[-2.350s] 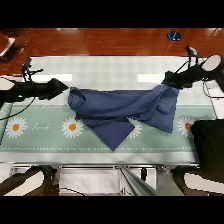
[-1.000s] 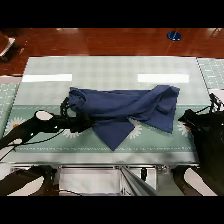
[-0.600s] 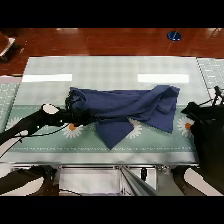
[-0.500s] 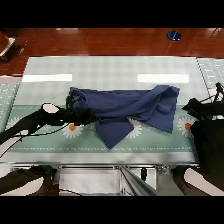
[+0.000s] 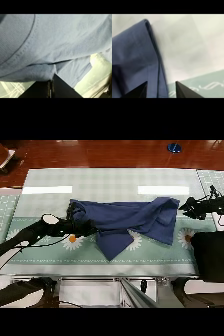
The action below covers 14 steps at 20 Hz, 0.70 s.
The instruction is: Fold the shirts.
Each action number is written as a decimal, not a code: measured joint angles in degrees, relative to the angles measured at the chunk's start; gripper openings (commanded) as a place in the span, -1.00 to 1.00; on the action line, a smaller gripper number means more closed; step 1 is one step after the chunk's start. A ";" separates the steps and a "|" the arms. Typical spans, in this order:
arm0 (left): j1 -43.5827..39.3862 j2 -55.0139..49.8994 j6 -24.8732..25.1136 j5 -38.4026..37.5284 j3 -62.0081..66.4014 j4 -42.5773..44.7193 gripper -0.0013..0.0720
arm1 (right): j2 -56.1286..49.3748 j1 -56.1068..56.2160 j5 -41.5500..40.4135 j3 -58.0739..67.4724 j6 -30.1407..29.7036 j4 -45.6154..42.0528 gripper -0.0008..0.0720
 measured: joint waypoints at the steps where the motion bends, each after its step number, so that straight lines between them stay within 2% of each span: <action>1: -0.04 0.00 0.00 -0.09 0.00 -0.02 -0.93 | -1.64 0.00 0.37 1.09 -0.52 0.57 0.14; 5: -0.04 0.00 0.00 -0.13 0.00 -0.04 -0.93 | -6.32 0.00 2.40 3.93 -2.67 4.50 0.13; 6: -0.04 0.00 0.00 -0.15 0.00 -0.09 -0.93 | -7.17 0.15 2.89 4.24 -3.17 5.11 0.01; 9: -0.02 0.00 0.00 -0.20 0.15 -0.28 -0.93 | -9.14 1.53 2.69 4.72 -5.92 7.43 -0.77; 10: 0.17 0.00 0.00 -0.22 0.44 -0.33 -0.93 | -9.44 2.19 2.54 4.81 -7.02 8.33 -0.92; 14: 4.26 1.62 0.37 -1.42 5.01 -0.37 -0.93 | -9.60 4.87 5.25 9.14 -11.04 11.10 -0.92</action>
